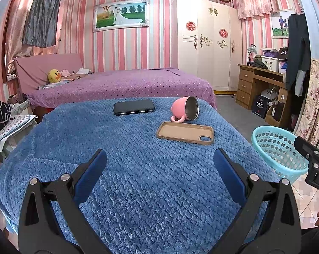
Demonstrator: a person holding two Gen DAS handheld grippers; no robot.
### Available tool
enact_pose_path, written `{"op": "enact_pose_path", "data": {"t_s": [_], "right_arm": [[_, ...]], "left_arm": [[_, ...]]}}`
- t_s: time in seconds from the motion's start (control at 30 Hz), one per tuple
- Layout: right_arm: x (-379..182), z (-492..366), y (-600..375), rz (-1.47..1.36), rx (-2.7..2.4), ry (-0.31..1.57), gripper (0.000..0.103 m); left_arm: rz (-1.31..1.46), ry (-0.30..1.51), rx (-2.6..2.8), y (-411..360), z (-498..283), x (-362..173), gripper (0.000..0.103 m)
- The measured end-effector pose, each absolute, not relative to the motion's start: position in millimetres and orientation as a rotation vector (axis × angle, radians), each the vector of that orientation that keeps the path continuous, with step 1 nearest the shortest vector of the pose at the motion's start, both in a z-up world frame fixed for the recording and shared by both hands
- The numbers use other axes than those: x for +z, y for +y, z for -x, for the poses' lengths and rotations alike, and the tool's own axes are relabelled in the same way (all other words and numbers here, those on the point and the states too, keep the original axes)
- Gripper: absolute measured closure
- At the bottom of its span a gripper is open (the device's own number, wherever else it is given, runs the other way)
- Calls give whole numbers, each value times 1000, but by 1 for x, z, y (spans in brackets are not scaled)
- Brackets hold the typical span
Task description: Collect trash
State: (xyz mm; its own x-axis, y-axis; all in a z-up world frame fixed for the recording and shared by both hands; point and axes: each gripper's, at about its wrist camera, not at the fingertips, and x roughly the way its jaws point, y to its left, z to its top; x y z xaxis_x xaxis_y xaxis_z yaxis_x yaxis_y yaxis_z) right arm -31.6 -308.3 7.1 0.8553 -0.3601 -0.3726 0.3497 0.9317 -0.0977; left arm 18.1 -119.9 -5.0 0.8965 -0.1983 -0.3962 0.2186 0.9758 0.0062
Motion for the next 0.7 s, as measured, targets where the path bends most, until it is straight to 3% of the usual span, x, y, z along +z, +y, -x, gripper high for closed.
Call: {"op": "enact_pose_path", "data": {"t_s": [0.7], "right_arm": [[7, 30, -305, 32, -376, 395, 5]], "left_arm": [[-39, 403, -219, -119, -17, -1, 5]]}}
